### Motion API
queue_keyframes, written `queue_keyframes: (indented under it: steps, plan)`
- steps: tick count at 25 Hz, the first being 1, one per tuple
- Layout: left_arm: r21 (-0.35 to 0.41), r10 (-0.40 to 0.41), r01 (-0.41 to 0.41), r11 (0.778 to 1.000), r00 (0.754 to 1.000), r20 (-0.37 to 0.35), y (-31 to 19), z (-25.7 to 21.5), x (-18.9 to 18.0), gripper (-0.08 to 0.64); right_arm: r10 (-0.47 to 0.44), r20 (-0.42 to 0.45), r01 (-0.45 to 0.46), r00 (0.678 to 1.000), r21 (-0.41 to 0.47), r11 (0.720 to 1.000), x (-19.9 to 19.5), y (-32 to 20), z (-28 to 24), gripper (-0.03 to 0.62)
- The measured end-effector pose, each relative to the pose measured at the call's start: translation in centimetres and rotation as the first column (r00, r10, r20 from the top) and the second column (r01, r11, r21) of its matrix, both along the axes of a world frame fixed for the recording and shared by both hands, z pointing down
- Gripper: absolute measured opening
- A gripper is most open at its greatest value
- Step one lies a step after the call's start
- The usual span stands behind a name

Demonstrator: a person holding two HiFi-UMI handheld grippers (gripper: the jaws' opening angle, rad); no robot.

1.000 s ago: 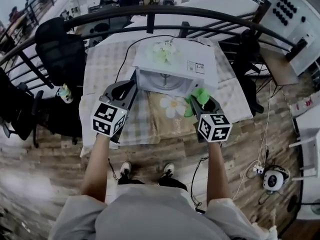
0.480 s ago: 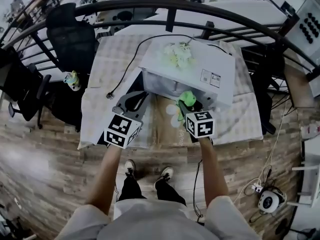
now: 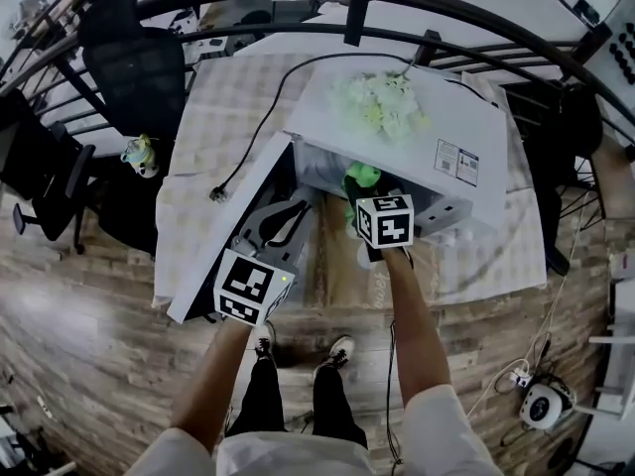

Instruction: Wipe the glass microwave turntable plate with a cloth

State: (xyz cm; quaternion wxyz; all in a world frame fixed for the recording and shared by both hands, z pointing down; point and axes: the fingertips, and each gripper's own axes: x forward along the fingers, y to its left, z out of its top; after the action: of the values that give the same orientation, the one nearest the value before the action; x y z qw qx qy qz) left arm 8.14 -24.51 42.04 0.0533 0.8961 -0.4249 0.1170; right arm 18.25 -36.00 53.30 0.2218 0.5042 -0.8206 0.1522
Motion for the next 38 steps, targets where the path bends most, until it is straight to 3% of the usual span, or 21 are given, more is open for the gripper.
queue_keyframes:
  steps: [4, 8, 13, 24, 30, 35, 38]
  plan:
    - [-0.013, 0.009, -0.009, 1.0, 1.0, -0.008, 0.4, 1.5, 0.0, 0.037, 0.012, -0.039, -0.01, 0.999, 0.033, 0.999, -0.7, -2.5, 1.2, 0.281]
    - [-0.028, 0.016, -0.016, 0.999, 1.0, -0.011, 1.2, 2.8, 0.2, 0.037, -0.007, -0.053, 0.009, 0.999, 0.032, 0.999, -1.4, -3.5, 2.1, 0.299]
    - [-0.036, 0.026, -0.027, 0.999, 0.999, -0.022, 1.7, 3.3, 0.5, 0.037, -0.014, -0.03, 0.016, 0.999, 0.039, 0.999, -1.5, -4.2, 2.2, 0.351]
    - [-0.057, 0.05, -0.05, 0.997, 0.999, -0.003, 2.4, 4.5, 1.5, 0.037, -0.025, -0.147, 0.029, 0.989, 0.027, 0.999, -2.0, -4.7, 3.6, 0.179]
    - [-0.056, 0.072, -0.073, 0.996, 0.997, -0.006, 2.4, 4.2, 2.2, 0.037, 0.08, -0.169, -0.081, 0.982, -0.002, 0.997, 2.5, -4.0, 3.6, 0.167]
    - [-0.056, 0.1, -0.101, 0.993, 0.995, -0.015, 2.5, 3.8, 2.7, 0.037, 0.211, -0.241, -0.216, 0.947, 0.005, 0.976, 6.7, -3.0, 3.5, 0.164]
    - [-0.055, 0.117, -0.118, 0.991, 0.993, -0.023, 2.7, 3.6, 2.8, 0.038, 0.245, -0.252, -0.252, 0.936, 0.006, 0.968, 7.4, -2.6, 3.5, 0.165]
